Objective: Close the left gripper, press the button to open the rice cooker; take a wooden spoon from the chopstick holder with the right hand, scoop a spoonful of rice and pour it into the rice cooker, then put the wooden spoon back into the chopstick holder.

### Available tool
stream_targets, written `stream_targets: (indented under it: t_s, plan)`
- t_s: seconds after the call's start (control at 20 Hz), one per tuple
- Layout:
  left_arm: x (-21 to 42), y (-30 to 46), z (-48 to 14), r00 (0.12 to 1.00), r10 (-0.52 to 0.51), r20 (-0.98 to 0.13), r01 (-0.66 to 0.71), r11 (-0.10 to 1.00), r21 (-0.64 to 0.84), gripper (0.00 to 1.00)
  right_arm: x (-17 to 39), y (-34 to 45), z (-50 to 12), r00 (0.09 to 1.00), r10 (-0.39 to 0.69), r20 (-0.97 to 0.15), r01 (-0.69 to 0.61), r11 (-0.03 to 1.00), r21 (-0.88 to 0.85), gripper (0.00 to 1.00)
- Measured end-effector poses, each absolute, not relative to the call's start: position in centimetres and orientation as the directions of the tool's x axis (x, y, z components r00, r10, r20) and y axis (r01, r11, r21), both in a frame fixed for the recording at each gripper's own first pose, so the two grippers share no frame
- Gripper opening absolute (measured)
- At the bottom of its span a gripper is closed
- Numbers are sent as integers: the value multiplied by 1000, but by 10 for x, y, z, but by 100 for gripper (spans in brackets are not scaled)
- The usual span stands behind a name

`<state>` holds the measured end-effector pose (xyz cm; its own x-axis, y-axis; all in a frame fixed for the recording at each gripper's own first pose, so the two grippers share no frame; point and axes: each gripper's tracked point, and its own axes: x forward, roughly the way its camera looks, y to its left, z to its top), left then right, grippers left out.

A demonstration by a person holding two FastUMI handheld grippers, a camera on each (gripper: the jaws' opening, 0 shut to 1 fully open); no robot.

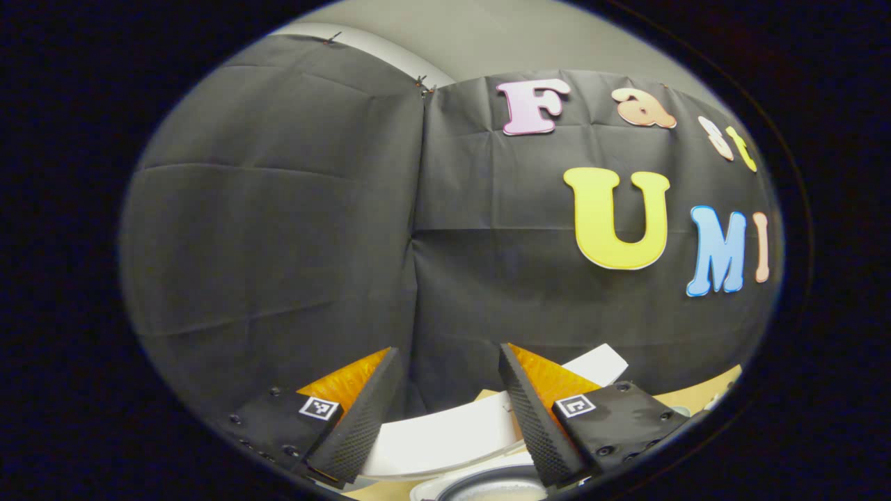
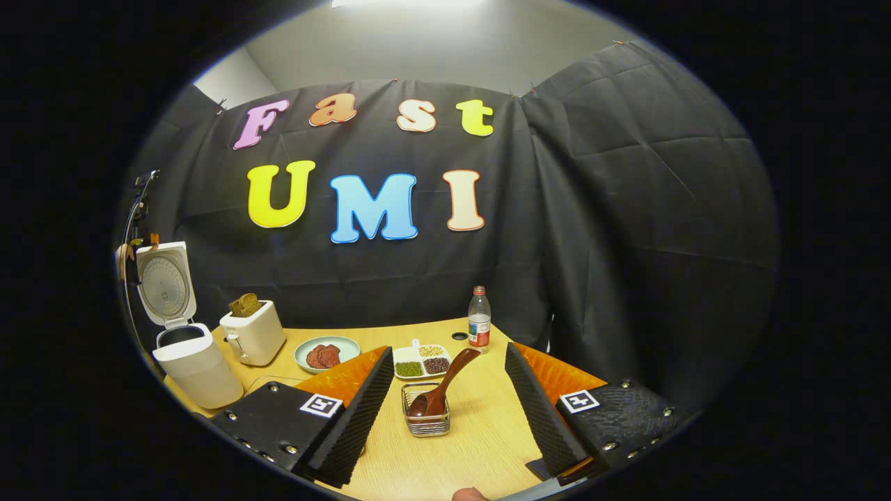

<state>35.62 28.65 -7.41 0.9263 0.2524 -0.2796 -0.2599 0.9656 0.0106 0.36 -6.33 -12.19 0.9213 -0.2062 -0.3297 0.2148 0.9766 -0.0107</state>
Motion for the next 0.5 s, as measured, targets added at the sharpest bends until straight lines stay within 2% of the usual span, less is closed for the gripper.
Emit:
stream_targets:
  t_s: [0.35,0.5]
  plan:
    - [323,261,-76,928,219,-303,-231,973,-4,96,16,-65,-130,927,-129,-352,149,988,30,98]
    - [300,243,-80,927,201,-318,-219,976,-21,99,22,-70,-127,934,-106,-341,124,992,33,98]
